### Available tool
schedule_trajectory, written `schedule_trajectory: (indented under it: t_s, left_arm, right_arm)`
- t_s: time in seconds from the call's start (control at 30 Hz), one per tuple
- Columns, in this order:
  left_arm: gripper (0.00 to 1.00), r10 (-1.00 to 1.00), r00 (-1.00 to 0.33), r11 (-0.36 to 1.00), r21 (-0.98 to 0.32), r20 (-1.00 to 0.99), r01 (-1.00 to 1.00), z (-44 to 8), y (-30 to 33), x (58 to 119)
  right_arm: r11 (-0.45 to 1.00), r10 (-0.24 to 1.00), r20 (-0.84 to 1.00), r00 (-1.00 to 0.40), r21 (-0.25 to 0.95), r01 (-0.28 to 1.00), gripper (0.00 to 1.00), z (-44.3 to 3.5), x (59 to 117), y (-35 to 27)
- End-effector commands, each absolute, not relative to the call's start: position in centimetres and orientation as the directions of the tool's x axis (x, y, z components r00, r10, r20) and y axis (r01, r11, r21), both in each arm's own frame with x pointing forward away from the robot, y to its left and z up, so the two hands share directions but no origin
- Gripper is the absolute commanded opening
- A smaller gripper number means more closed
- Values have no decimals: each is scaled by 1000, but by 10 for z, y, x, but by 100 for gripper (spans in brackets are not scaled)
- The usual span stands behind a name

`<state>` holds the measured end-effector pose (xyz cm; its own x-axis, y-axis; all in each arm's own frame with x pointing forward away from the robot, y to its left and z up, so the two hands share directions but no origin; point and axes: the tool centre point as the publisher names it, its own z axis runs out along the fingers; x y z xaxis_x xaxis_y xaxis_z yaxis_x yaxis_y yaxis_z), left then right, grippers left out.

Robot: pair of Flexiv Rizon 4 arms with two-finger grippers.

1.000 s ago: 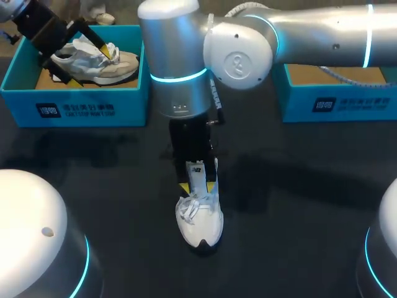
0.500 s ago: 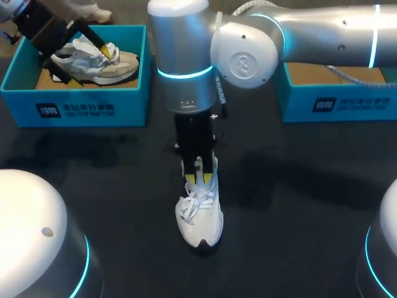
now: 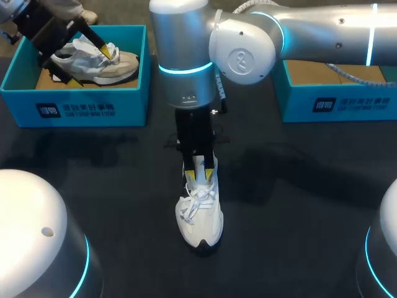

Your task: Take the shoe out of the shoebox, open the shoe tongue, remove and reinsert the insole, then place the shoe into the shoebox

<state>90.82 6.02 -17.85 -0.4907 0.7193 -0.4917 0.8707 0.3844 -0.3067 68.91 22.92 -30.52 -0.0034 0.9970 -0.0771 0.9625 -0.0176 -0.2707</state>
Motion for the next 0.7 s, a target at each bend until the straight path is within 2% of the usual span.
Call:
schedule_trajectory:
  t_s: [0.03,0.13,0.4,0.7]
  left_arm:
    - [100,721,-491,385,-306,-488,871,-178,60,908]
    - [100,721,-491,385,-306,-488,871,-178,60,908]
    - [100,721,-491,385,-306,-488,871,-178,60,908]
    - [100,721,-491,385,-306,-488,871,-178,60,908]
  right_arm:
    - [-23,995,-99,-4,-264,964,29,-310,693,239]
    - [-41,995,-99,15,-263,964,31,-320,699,238]
    - [-154,982,-139,126,-213,965,28,-333,717,224]
    - [-144,983,-134,124,-157,977,32,-311,721,226]
